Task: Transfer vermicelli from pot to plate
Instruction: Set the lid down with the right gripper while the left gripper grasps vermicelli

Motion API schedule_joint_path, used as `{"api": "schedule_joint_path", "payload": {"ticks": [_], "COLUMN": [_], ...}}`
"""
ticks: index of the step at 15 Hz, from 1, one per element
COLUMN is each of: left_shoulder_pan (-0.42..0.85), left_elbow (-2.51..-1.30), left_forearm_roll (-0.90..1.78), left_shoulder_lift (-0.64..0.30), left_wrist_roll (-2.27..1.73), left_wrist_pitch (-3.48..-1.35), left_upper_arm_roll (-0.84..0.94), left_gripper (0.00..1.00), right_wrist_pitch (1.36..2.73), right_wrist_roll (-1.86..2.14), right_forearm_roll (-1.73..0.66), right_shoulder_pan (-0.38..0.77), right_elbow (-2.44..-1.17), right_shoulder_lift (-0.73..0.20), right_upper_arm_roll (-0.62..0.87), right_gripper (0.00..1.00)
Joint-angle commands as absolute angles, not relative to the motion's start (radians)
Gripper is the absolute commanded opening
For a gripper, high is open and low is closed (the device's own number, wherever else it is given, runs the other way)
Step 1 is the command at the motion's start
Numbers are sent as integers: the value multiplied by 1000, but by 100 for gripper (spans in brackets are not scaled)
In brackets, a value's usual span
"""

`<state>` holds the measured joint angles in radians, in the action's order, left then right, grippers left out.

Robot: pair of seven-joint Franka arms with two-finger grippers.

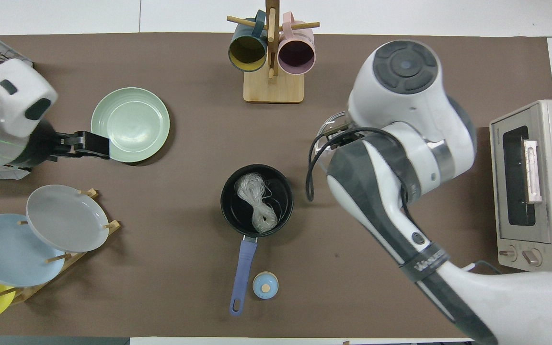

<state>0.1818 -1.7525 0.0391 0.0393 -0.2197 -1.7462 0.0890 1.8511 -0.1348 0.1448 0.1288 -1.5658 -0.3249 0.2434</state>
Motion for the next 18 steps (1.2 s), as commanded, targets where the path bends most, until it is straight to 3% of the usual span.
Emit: {"api": "schedule_joint_path", "payload": {"ticks": [1,4,8,10,18], "left_shoulder_pan": [309,469,587,607,647], "left_elbow": [-1789,-1792,-1830,-1893,-1951], "left_forearm_roll": [54,63,63,63,54], "left_shoulder_lift": [-20,-124,-216,-215,-270], "left_wrist_roll": [-328,-474,-544,-548,-534], "left_wrist_pitch": [-1845,-1959,-2060,-2117,-2226], "left_upper_arm_roll": [78,78,77,78,75], "left_gripper": [100,100,100,100,100], "right_wrist_pitch": [1881,1934,1971,2002,2075], "right_wrist_roll": [-66,-43,-43,-32,-54], "right_forearm_roll": [141,150,232,239,230], "right_shoulder_pan": [17,-58,-120,-165,-144], "right_elbow": [-1563,-1603,-1606,-1605,-1597], "right_shoulder_lift": [-325,-327,-379,-406,-480], "right_upper_arm_roll": [256,255,253,255,255], "right_gripper": [54,54,54,54,54]}}
